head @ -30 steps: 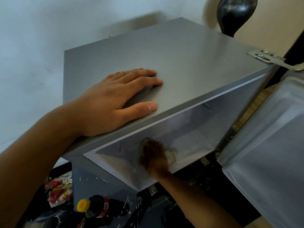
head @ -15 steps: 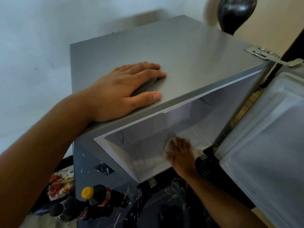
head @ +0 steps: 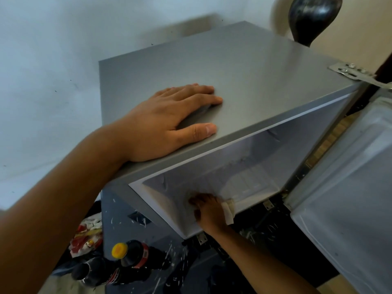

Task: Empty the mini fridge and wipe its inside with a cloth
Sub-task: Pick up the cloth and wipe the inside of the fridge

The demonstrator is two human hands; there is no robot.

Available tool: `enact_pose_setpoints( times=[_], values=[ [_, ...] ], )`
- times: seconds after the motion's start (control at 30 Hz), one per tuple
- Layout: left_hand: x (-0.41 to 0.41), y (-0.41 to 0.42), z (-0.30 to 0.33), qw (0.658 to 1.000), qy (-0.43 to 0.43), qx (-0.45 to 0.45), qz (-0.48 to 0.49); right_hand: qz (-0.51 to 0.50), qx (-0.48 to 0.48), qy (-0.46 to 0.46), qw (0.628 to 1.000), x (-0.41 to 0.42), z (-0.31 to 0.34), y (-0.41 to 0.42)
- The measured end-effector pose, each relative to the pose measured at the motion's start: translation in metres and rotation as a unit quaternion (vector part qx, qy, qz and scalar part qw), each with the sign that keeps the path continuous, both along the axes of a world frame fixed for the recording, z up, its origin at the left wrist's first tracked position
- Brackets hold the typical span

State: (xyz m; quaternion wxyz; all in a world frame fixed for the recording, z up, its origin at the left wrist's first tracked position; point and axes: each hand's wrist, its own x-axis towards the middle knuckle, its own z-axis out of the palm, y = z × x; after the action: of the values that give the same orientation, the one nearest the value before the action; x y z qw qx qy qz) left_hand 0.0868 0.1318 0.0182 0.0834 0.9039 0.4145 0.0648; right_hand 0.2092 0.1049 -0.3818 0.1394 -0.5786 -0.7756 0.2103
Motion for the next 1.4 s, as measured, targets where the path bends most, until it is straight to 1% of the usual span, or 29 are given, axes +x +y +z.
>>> enact_pose_setpoints(
  times=[0.13, 0.2, 0.27, 0.3, 0.33, 0.37, 0.4, 0.43, 0.47, 0.5, 0.57, 0.6, 0.7, 0.77, 0.87, 0.93, 1.0, 1.03, 1.1, 1.23, 1.4],
  values=[
    [0.000, 0.000, 0.000, 1.000, 0.000, -0.001, 0.000, -0.085, 0.001, -0.071, 0.994, 0.023, 0.020, 0.002],
    [0.001, -0.001, 0.001, 1.000, 0.000, -0.006, 0.000, -0.064, -0.072, -0.116, 0.988, 0.029, 0.025, 0.006],
    [0.001, -0.001, 0.001, 1.000, -0.003, -0.004, -0.001, -0.050, -0.185, -0.076, 0.979, 0.029, 0.025, 0.011],
    [0.001, -0.002, 0.001, 1.000, -0.003, -0.003, -0.001, -0.059, -0.213, -0.034, 0.975, 0.029, 0.029, 0.013],
    [0.001, -0.002, 0.001, 1.000, -0.002, -0.003, -0.001, -0.083, -0.194, 0.021, 0.977, 0.030, 0.029, 0.017],
    [0.000, -0.002, 0.001, 1.000, -0.002, -0.003, -0.001, -0.115, -0.148, 0.068, 0.980, 0.034, 0.032, 0.023],
    [0.000, -0.002, 0.001, 1.000, -0.002, -0.004, 0.000, -0.153, -0.085, 0.092, 0.980, 0.040, 0.036, 0.030],
    [0.000, -0.002, 0.001, 1.000, -0.003, -0.005, 0.000, -0.183, -0.009, 0.084, 0.979, 0.047, 0.040, 0.038],
    [0.000, -0.002, 0.001, 1.000, -0.003, -0.006, 0.000, -0.192, 0.065, 0.043, 0.978, 0.056, 0.042, 0.048],
    [0.000, -0.002, 0.001, 1.000, -0.004, -0.007, 0.001, -0.189, 0.105, -0.006, 0.976, 0.064, 0.042, 0.056],
    [0.000, -0.002, 0.001, 1.000, -0.003, -0.010, 0.003, -0.173, 0.113, -0.046, 0.977, 0.063, 0.035, 0.063],
    [0.000, -0.001, 0.001, 1.000, -0.002, -0.009, 0.003, -0.142, 0.107, -0.041, 0.983, 0.056, 0.026, 0.060],
    [0.000, -0.001, 0.001, 1.000, -0.001, -0.006, 0.002, -0.020, 0.095, 0.017, 0.995, 0.026, 0.015, 0.030],
    [0.000, -0.001, 0.001, 1.000, -0.001, -0.006, 0.003, -0.001, 0.080, 0.026, 0.996, 0.017, 0.008, 0.016],
    [0.000, -0.001, 0.001, 1.000, -0.001, -0.008, 0.006, -0.024, 0.047, -0.036, 0.998, 0.011, -0.010, 0.013],
    [0.000, -0.003, 0.002, 1.000, 0.002, -0.006, 0.005, 0.023, 0.062, -0.067, 0.996, 0.004, -0.023, 0.006],
    [0.000, -0.002, 0.002, 1.000, 0.003, -0.003, 0.004, 0.087, 0.102, -0.080, 0.988, 0.002, -0.031, 0.006],
    [0.000, -0.002, 0.001, 1.000, 0.003, -0.003, 0.005, 0.097, 0.114, -0.087, 0.985, 0.006, -0.033, 0.013],
    [0.000, -0.001, 0.001, 1.000, 0.002, -0.002, 0.006, 0.063, 0.118, -0.109, 0.985, 0.020, -0.030, 0.036],
    [0.000, 0.000, 0.001, 1.000, -0.005, -0.006, 0.007, -0.047, 0.077, -0.142, 0.986, 0.064, -0.020, 0.079],
    [0.000, 0.000, 0.001, 1.000, -0.005, -0.001, 0.001, -0.202, 0.053, -0.170, 0.963, 0.124, -0.038, 0.106]
  ],
)
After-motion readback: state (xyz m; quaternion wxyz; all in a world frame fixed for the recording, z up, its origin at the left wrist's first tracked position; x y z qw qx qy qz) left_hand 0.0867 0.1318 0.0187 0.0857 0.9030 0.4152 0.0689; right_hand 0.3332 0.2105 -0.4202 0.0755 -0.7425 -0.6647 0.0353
